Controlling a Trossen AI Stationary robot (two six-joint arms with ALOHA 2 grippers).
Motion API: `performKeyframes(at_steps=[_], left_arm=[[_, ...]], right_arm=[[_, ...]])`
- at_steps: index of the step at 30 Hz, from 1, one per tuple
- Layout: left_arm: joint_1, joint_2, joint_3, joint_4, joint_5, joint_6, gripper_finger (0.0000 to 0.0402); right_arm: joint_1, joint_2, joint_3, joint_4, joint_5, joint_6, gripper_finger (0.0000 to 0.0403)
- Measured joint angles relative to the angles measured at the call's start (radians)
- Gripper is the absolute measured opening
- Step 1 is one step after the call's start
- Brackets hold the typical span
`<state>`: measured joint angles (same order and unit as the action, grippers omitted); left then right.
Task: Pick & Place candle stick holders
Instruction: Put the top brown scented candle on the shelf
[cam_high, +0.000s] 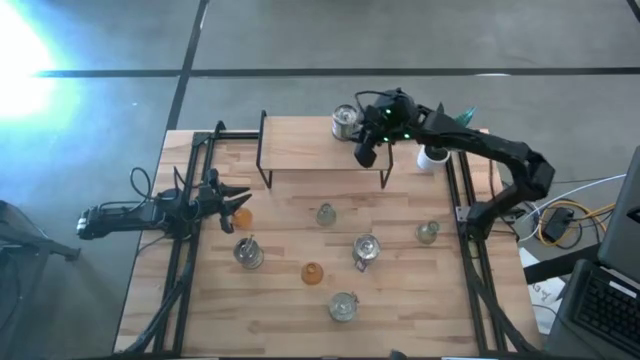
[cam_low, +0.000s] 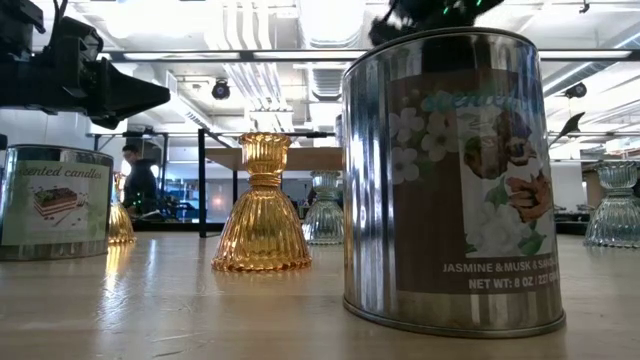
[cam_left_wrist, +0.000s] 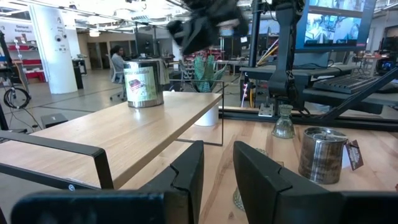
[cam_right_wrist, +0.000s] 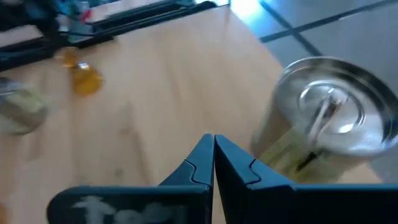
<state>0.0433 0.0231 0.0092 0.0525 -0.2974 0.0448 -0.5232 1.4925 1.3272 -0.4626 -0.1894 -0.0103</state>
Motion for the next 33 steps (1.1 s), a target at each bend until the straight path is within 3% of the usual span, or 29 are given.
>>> performKeyframes(at_steps=[7,15,19,28,33], left_arm=[[0.000,0.000,0.000,0.000,0.000,0.000,0.0092],[0.000,0.000,0.000,0.000,0.000,0.000,0.0092],[0.000,0.000,0.000,0.000,0.000,0.000,0.0092],[0.000,0.000,0.000,0.000,0.000,0.000,0.0092],[0.000,0.000,0.000,0.000,0.000,0.000,0.0092]], right_arm=[[0.134,-0.129,0.040,-0.289,0.026,0.162,0.0008],[0.400,-0.179,0.018,-0.498,0.111,0.439,0.0008],[0.565,-0.219,-0.035,-0.534,0.261,0.593,0.0008],[0.986,-0.343,-0.220,-0.527,0.732,1.086,0.0009],[1.121,-0.360,-0.353,-0.456,0.824,1.232,0.0017]])
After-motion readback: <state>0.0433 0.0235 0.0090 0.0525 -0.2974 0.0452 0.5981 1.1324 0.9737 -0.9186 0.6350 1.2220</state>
